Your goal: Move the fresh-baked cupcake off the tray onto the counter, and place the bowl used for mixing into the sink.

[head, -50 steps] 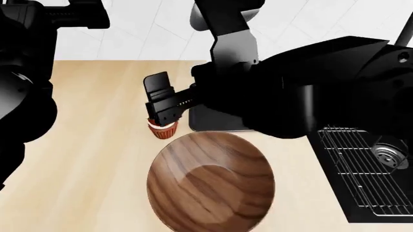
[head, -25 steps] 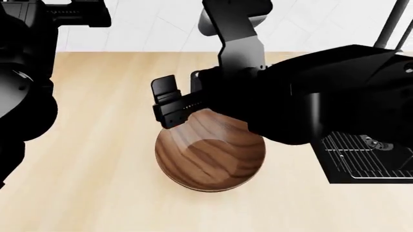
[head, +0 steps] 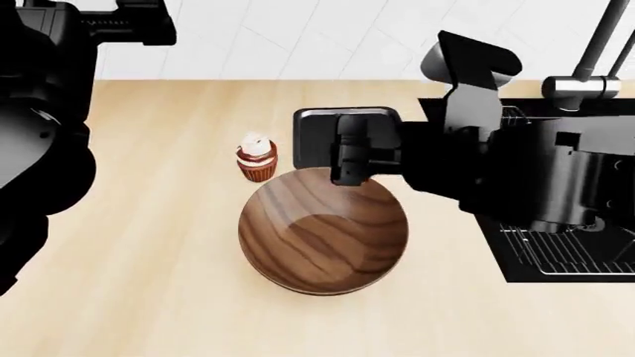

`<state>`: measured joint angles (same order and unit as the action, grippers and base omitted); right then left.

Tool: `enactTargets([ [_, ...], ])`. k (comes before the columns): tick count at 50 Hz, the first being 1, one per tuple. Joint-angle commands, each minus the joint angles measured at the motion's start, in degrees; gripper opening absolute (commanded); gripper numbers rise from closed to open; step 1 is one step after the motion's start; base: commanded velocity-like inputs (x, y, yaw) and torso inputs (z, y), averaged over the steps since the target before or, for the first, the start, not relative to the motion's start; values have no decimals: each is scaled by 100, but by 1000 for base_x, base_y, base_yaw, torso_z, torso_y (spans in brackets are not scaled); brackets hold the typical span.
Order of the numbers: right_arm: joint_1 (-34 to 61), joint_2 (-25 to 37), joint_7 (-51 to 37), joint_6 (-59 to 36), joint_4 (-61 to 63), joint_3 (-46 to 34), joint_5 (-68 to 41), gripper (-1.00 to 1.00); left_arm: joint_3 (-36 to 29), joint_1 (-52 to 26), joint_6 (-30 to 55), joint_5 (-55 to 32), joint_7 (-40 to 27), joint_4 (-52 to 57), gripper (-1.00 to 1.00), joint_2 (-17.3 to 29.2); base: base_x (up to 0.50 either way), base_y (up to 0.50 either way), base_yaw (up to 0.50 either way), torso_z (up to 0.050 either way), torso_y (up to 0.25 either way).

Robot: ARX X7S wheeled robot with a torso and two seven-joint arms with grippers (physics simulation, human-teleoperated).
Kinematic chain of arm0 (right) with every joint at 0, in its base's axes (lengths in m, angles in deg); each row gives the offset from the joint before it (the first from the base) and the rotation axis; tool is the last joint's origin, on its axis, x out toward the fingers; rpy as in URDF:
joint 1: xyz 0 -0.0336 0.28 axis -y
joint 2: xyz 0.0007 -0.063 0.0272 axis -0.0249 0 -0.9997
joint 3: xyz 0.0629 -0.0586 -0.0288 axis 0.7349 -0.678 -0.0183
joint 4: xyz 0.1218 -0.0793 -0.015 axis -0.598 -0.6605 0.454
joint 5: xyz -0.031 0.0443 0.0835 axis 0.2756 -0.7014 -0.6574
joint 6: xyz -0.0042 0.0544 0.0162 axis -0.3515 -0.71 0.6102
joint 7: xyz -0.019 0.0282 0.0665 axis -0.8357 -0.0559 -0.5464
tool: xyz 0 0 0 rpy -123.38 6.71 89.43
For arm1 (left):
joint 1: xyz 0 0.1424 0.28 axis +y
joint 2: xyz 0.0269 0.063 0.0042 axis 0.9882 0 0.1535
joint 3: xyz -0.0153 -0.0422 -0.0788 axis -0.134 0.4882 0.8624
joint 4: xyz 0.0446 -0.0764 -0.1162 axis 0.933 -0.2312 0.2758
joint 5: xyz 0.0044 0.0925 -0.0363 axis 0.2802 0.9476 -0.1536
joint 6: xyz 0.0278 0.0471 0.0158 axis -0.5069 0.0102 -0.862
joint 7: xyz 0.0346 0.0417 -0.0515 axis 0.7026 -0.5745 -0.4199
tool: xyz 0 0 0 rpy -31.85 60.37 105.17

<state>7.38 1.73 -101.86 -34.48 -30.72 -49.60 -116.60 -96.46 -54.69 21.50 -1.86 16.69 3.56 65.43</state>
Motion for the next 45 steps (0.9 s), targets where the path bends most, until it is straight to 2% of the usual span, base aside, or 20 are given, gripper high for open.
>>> enactTargets([
  [1, -245, 1021, -678, 217, 886, 74, -697, 100, -11, 24, -49, 0, 36, -20, 100, -26, 0, 0, 0, 0, 0],
  [15, -493, 1399, -674, 389, 1113, 68, -753, 100, -14, 57, -89, -1, 28, -9, 100, -55, 0, 0, 0, 0, 0],
  [31, -882, 1080, 141, 569, 330, 99, -889, 100, -33, 120, -85, 13, -12, -8, 100, -49, 0, 0, 0, 0, 0],
  [45, -997, 772, 173, 228, -86, -141, -1001, 100, -28, 181, -122, 12, -17, -9, 100, -48, 0, 0, 0, 0, 0],
])
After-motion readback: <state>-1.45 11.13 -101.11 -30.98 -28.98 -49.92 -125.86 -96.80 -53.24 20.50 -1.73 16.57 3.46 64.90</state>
